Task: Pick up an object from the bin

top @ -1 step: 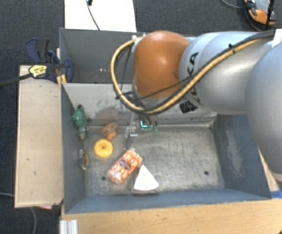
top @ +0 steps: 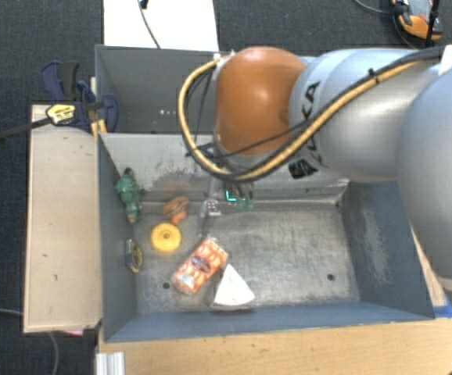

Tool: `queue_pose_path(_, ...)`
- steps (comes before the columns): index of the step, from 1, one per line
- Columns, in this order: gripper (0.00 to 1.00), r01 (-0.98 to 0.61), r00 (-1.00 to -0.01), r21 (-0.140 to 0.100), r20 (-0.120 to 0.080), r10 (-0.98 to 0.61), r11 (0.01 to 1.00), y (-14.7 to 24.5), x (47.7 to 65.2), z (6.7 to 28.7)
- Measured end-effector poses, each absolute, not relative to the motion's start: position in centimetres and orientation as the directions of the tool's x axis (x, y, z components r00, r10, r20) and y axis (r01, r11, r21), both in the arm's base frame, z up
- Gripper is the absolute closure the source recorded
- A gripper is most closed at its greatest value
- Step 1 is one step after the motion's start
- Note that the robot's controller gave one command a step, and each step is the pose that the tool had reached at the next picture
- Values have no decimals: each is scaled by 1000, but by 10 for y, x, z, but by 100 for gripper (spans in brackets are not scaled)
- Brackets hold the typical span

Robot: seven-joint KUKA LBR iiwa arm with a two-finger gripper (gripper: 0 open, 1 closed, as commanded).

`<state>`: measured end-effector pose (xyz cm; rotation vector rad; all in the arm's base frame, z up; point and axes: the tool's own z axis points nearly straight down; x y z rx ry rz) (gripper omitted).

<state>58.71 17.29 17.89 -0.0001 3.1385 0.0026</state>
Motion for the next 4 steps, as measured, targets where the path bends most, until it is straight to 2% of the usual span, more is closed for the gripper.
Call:
queue_pose_path(1, 0, -45, -999, 2, -11, -45, 999, 183, 579, 141)
queue_pose_path(2, 100, -424, -905, 0, -23, -424, 906, 206, 521, 79)
queue_pose_path(3, 100, -423, -906, 0, -23, -423, 906, 206, 521, 79)
queue_pose_path(4, 100, -411, -911, 1, 2, -411, 911, 200, 516, 120)
